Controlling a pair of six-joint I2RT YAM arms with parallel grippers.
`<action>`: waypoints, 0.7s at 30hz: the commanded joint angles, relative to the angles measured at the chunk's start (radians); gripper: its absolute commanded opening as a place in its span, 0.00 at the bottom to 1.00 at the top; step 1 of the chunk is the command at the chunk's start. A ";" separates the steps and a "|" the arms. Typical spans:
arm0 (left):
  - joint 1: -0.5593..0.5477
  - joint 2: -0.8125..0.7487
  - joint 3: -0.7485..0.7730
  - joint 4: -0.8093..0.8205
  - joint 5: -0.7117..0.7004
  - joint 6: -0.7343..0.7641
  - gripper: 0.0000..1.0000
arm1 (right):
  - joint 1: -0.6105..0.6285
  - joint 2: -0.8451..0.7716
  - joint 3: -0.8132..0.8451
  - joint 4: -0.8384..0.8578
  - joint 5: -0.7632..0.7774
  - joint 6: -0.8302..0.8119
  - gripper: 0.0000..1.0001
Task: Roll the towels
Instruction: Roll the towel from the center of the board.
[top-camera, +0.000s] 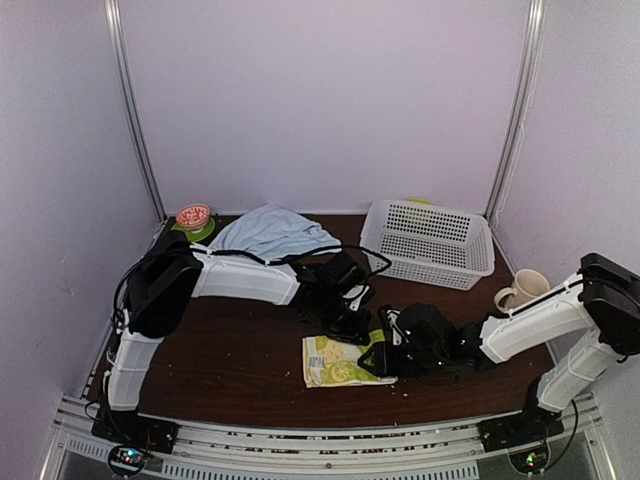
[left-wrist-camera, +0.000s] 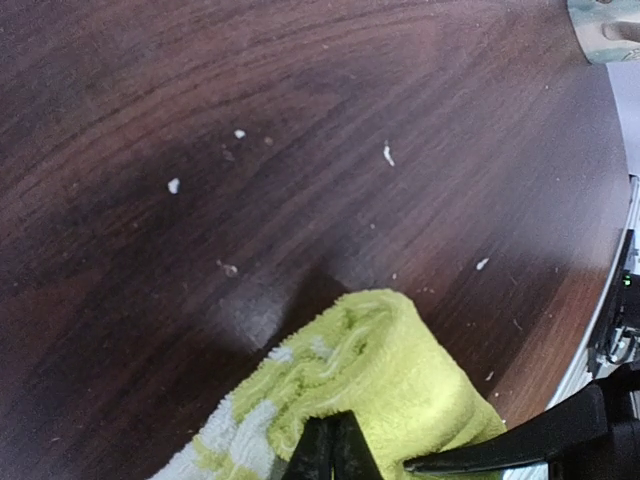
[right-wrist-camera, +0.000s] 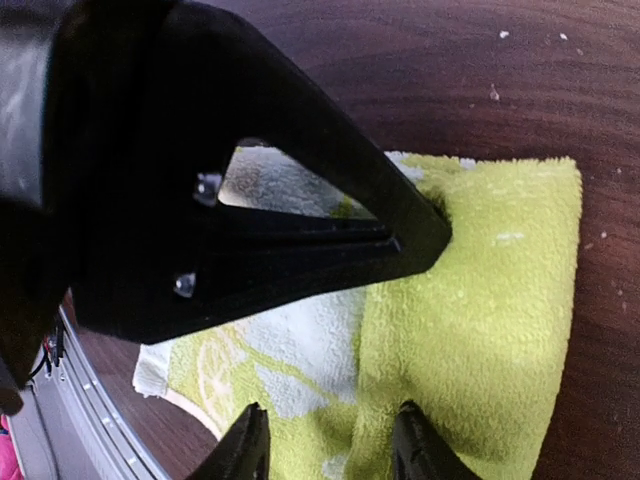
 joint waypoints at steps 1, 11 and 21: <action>0.023 0.021 -0.016 0.031 0.005 -0.018 0.01 | 0.006 -0.073 0.018 -0.216 -0.016 -0.034 0.46; 0.026 0.021 -0.037 0.034 0.007 -0.021 0.00 | 0.005 -0.261 0.056 -0.424 0.084 -0.080 0.36; 0.027 0.008 -0.056 0.024 -0.013 -0.017 0.00 | 0.050 -0.083 0.103 -0.415 0.052 -0.090 0.05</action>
